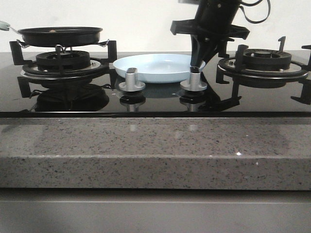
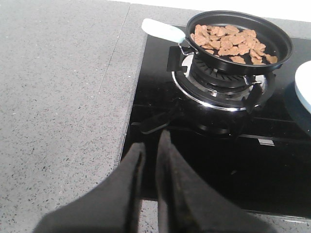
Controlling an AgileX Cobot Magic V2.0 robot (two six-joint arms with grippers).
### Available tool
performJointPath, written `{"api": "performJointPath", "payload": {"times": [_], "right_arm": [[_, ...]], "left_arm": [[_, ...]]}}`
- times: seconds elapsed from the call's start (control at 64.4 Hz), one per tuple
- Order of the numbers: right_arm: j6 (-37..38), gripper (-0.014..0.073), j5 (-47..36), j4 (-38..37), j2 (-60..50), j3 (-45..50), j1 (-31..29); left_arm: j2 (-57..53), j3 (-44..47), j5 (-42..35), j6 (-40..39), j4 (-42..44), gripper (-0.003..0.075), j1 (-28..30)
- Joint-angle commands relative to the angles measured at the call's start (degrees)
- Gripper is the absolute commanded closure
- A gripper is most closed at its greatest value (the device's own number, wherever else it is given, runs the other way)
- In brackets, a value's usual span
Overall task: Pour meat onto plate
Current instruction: 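Lower the right gripper to the pale blue plate rim and grasp it, then lift the plate with the right gripper and hold it above the stove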
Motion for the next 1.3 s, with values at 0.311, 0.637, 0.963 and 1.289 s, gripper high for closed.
{"api": "performJointPath", "payload": {"times": [0.311, 0.637, 0.963, 1.289], "right_arm": [[0.0, 0.0661, -0.3, -0.8, -6.8, -3.6, -0.2], [0.3, 0.0661, -4.3, 2.2, -21.1, 7.2, 0.0], [-3.9, 0.0661, -18.0, 10.5, -41.8, 37.6, 0.3], [-4.8, 0.0661, -24.0, 12.6, -51.8, 56.0, 0.3]], "left_arm": [[0.3, -1.8, -4.4, 0.0, -0.1, 0.0662, -0.1], [0.3, -1.8, -4.4, 0.0, -0.1, 0.0662, -0.1], [0.3, -1.8, -4.4, 0.0, -0.1, 0.0662, -0.1], [0.3, -1.8, -4.4, 0.0, -0.1, 0.0662, -0.1]]}}
